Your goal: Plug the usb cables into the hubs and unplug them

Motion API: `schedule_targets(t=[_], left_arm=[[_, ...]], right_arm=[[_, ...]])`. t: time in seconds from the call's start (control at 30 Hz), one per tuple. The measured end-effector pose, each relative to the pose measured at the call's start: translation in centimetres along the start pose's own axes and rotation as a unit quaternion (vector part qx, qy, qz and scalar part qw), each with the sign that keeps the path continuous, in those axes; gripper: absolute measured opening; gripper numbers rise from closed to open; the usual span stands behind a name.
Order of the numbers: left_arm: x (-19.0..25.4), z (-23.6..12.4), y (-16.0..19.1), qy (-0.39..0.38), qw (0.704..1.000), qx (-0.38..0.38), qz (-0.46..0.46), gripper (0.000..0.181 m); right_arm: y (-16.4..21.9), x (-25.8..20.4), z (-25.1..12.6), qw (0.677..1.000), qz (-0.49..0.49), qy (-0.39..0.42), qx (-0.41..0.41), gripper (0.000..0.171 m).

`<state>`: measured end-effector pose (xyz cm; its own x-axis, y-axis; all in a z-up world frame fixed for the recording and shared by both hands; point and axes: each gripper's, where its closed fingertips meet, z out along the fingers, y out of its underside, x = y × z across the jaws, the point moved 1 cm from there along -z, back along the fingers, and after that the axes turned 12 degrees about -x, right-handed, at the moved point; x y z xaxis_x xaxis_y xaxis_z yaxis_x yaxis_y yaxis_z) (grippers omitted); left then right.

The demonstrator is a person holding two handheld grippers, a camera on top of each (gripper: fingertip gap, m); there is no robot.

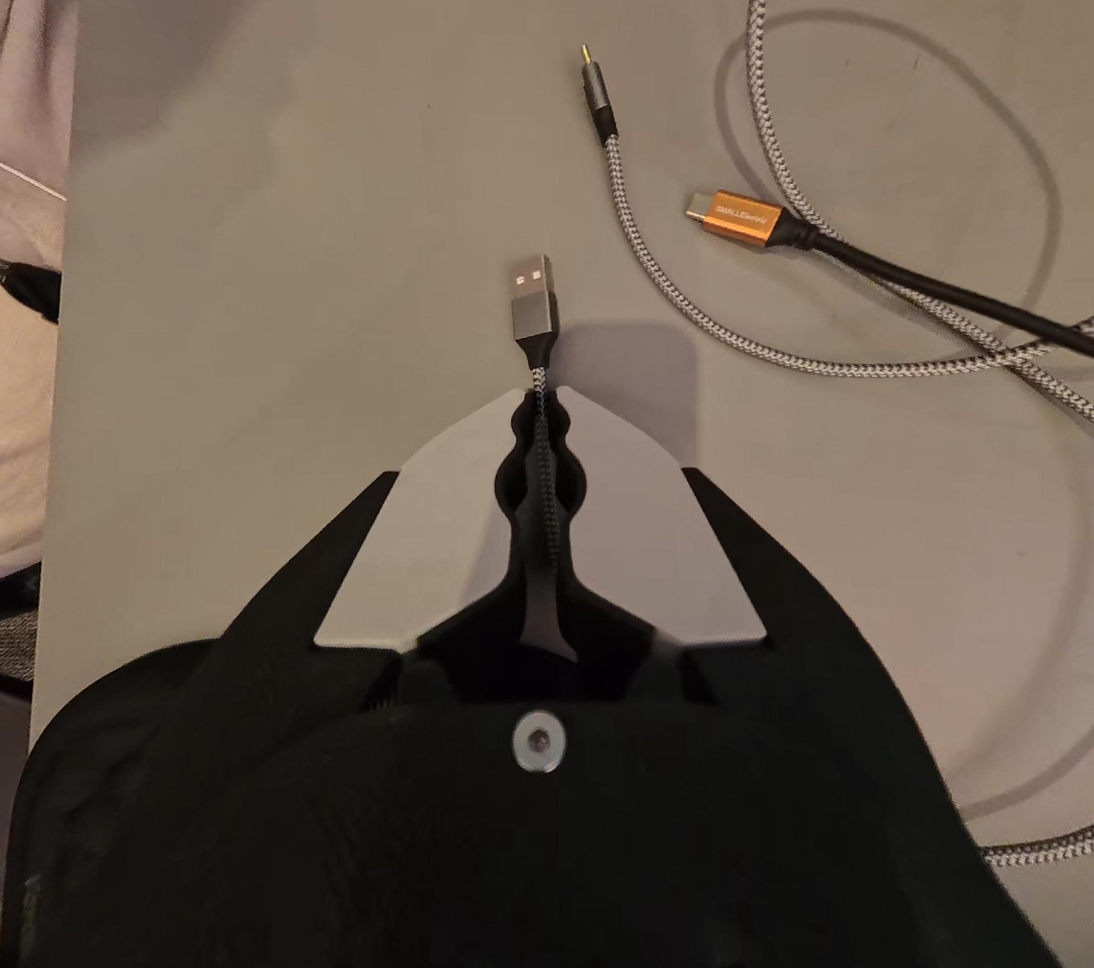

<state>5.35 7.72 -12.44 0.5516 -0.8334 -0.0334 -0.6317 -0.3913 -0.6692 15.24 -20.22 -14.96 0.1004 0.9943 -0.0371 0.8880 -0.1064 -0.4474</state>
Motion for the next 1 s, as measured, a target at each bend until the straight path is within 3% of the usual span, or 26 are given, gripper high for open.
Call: schedule_targets(t=[0.23,0.37,0.63,0.83,1.0], left_arm=[[0.4,0.1,-0.3,0.025,1.0,0.004,-0.018,0.037],[1.1,0.2,-0.2,0.1,0.993,0.001,-0.07,0.032],[1.1,0.2,-0.2,0.091,0.994,0.014,-0.051,0.032],[1.0,0.9,0.7,0.062,0.998,-0.024,-0.023,0.033],[0.6,-0.4,-0.6,0.055,0.998,0.008,-0.032,0.065]], right_arm=[[0.1,-0.1,-0.1,1.0,-0.003,0.008,0.006,0.005],[0.1,-0.2,-0.1,1.0,-0.005,0.01,0.006,0.005],[0.1,-0.2,-0.1,1.0,-0.006,0.014,0.007,0.005],[0.3,-0.2,-0.1,1.0,-0.004,0.016,0.009,0.006],[0.4,-0.1,-0.2,1.0,-0.002,0.022,0.009,0.006]])
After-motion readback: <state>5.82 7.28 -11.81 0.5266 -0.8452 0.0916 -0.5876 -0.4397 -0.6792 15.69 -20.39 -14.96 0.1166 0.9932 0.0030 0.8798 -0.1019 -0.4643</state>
